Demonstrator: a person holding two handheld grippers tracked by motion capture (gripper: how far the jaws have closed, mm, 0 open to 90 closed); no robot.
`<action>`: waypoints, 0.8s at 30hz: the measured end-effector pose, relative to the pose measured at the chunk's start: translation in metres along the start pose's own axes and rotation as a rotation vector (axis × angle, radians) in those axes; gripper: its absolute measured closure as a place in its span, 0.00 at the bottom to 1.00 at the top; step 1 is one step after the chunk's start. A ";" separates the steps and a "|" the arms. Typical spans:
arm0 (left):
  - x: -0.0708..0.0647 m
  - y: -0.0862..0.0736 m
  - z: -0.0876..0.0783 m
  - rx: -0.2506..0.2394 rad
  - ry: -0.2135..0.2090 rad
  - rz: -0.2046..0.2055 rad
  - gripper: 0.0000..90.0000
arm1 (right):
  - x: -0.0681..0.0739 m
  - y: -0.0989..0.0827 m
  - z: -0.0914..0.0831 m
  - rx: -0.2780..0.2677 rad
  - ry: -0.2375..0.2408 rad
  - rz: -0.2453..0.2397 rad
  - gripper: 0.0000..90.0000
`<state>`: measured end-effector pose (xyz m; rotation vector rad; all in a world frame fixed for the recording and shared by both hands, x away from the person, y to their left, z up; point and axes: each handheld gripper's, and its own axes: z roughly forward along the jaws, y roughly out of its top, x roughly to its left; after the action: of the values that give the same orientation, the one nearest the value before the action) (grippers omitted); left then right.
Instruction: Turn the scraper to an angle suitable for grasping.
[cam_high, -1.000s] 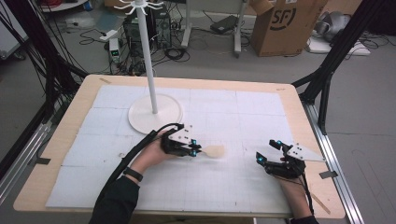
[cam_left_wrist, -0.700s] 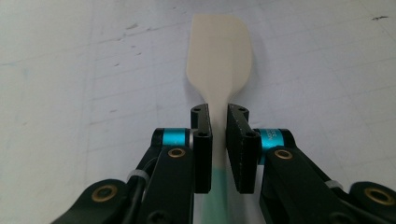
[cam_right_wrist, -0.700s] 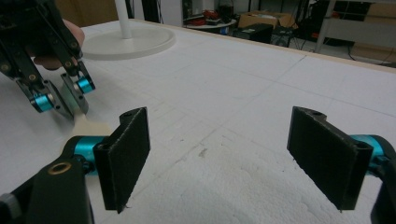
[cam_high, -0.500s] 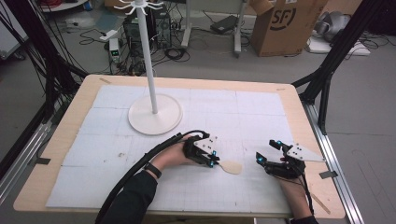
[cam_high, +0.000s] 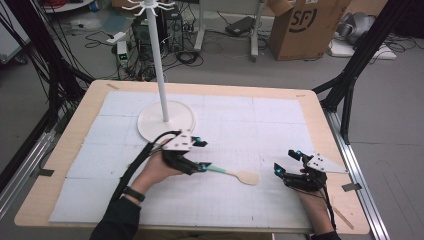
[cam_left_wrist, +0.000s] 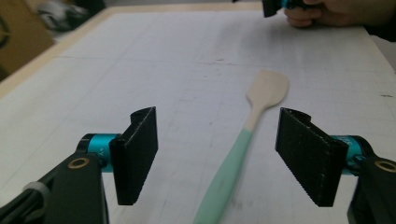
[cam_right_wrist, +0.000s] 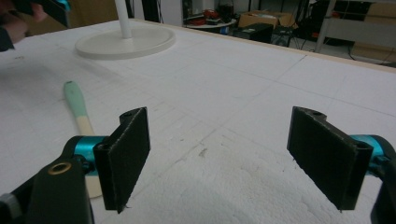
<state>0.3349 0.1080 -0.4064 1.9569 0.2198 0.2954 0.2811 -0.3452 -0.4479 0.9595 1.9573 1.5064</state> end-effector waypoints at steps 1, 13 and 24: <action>0.000 -0.006 -0.013 -0.009 0.035 -0.016 0.32 | -0.001 0.000 0.000 0.000 0.000 0.002 0.23; -0.018 -0.095 -0.131 -0.123 0.339 -0.198 0.25 | -0.003 0.001 0.001 0.009 -0.003 0.015 0.24; -0.016 -0.112 -0.155 -0.259 0.423 -0.299 0.21 | -0.001 0.000 0.001 0.013 -0.009 0.009 0.24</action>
<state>0.2699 0.2827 -0.4524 1.5628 0.7057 0.5111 0.2828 -0.3453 -0.4479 0.9806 1.9617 1.4935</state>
